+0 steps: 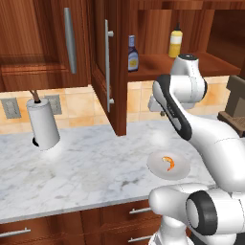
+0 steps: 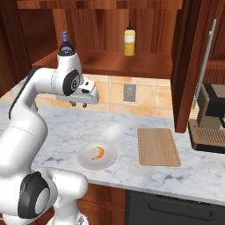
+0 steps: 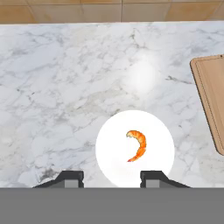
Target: Pick the shrimp from the plate and place it on the cutting board. Then pick the condiment bottle from the cabinet and place it next to the cutting board.
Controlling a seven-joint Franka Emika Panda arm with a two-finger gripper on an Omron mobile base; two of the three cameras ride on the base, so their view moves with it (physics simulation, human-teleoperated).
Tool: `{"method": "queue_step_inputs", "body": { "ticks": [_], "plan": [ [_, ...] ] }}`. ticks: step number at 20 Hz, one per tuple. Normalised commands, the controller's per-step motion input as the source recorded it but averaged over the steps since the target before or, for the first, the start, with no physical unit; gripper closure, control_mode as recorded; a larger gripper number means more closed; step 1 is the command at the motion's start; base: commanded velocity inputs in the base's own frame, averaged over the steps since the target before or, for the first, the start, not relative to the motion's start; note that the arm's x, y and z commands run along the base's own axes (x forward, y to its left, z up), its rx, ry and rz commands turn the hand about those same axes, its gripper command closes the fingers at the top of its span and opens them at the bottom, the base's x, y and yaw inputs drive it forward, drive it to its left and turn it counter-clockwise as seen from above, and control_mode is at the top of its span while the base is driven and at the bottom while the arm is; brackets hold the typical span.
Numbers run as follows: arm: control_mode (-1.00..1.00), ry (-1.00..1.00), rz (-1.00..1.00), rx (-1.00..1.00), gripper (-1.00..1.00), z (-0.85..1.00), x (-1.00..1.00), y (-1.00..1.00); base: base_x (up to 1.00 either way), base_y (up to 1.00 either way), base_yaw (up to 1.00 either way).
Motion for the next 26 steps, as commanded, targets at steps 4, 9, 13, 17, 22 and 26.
{"method": "queue_step_inputs", "body": {
  "ticks": [4, 9, 13, 17, 22, 26],
  "plan": [
    [-1.00, 0.00, 0.00, 0.00, -1.00, -0.01, -0.05, 0.00, 0.00, 0.00, 0.00],
    [-1.00, 0.00, 0.00, 0.00, -1.00, -0.07, -0.06, 0.00, 0.00, 0.00, 0.00],
    [-1.00, 0.00, 0.00, 0.00, -1.00, -0.13, -0.07, 0.00, 0.00, 0.00, 0.00],
    [-1.00, 0.01, 0.00, 0.00, -1.00, -0.16, -0.03, 0.00, 0.00, 0.00, 0.00],
    [-1.00, 0.00, 0.00, 0.00, -1.00, -0.18, -0.05, -0.05, 0.00, 0.00, 0.00],
    [-1.00, 0.00, 0.00, 0.00, -1.00, -0.17, -0.06, -0.11, 0.00, 0.00, 0.00]
  ]
}}
